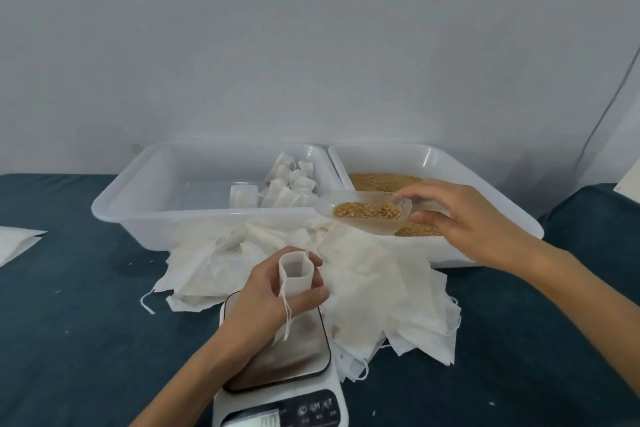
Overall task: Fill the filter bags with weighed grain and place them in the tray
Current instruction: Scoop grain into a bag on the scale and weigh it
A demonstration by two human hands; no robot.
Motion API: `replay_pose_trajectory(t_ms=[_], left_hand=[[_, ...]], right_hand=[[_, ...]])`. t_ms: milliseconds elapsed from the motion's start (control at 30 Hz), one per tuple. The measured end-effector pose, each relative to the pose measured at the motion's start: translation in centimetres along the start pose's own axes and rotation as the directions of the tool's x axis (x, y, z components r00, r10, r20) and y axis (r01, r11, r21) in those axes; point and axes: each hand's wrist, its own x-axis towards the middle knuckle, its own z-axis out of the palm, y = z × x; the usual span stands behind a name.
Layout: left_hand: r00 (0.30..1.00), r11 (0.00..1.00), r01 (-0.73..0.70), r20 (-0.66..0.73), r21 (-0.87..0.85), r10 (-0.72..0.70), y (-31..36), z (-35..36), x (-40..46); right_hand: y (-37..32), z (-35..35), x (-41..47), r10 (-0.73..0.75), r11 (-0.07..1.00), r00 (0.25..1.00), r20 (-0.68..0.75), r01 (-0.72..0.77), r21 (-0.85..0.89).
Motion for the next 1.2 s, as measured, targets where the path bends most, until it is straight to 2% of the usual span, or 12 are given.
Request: replay_pose_trajectory(t_ms=[133, 400, 600, 700, 1200], left_hand=[[1.0, 1.0, -0.014, 0.002, -0.021, 0.014, -0.1, -0.2, 0.1], [1.0, 1.0, 0.005, -0.012, 0.025, -0.005, -0.3, -0.1, 0.0], [0.999, 0.999, 0.034, 0.012, 0.033, -0.034, -0.5, 0.0, 0.0], [0.999, 0.999, 0.031, 0.011, 0.019, -0.031, -0.5, 0.0, 0.0], [0.999, 0.998, 0.027, 0.019, -0.061, -0.026, -0.7, 0.0, 0.0]], right_hand=[[-2.0, -0.2, 0.3, -0.106, 0.97, 0.993, 0.052, 0.115, -0.216], [-3.6, -0.2, 0.4, -0.192, 0.885, 0.971, 0.144, 0.235, -0.402], [-4.0, 0.2, 0.8, -0.296, 0.755, 0.949, 0.11, 0.304, -0.581], [-4.1, 0.2, 1.1, -0.337, 0.724, 0.936, 0.098, 0.324, -0.609], [-4.1, 0.2, 1.1, -0.333, 0.731, 0.94, 0.08, 0.311, -0.608]])
